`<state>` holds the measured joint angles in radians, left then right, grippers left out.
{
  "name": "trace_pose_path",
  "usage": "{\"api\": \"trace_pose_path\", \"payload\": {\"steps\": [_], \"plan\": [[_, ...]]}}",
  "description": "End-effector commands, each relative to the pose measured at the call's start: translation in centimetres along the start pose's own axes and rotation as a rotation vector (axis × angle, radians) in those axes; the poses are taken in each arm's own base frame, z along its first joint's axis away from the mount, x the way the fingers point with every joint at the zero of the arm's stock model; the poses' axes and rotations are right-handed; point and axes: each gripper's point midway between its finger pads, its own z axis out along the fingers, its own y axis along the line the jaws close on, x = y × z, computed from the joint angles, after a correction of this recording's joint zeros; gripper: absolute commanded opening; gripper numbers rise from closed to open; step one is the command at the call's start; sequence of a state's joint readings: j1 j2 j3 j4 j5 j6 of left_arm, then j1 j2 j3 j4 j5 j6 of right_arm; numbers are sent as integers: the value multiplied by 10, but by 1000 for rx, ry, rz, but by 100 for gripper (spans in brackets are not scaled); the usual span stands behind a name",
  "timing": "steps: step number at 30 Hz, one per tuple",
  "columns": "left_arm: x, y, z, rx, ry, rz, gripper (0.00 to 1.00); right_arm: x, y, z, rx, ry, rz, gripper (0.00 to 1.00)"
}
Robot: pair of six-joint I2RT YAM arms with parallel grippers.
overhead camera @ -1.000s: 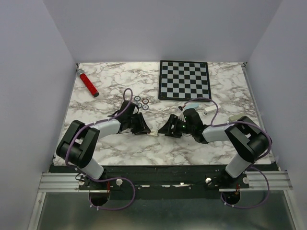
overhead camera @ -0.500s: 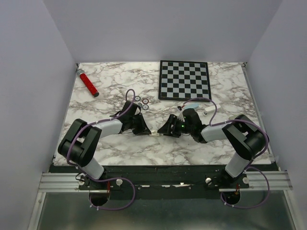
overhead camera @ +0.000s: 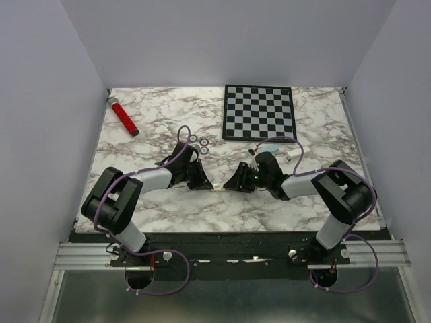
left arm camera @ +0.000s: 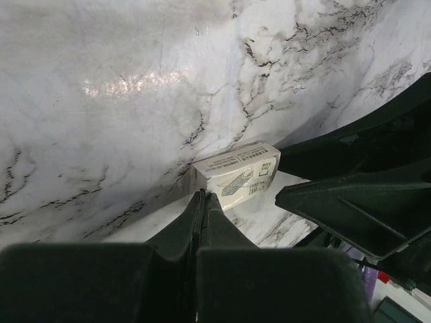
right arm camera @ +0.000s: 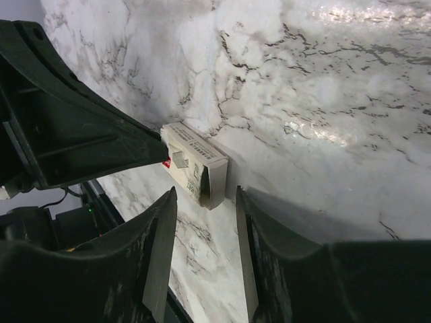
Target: Load the staples into the stapler
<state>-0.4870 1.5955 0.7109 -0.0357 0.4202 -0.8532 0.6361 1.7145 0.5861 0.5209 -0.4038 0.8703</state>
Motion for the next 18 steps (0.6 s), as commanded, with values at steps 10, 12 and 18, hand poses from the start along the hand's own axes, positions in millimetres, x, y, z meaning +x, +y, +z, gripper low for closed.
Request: {"api": "trace_pose_path", "payload": {"steps": [10,12,18], "plan": [[9,-10,-4,44,15,3,0,2,-25,-2,173,30,-67,29],[10,-10,-4,44,18,4,0,2,-23,0,185,35,-79,26],[11,-11,-5,44,18,6,0,0,-19,2,251,44,-130,21]]}}
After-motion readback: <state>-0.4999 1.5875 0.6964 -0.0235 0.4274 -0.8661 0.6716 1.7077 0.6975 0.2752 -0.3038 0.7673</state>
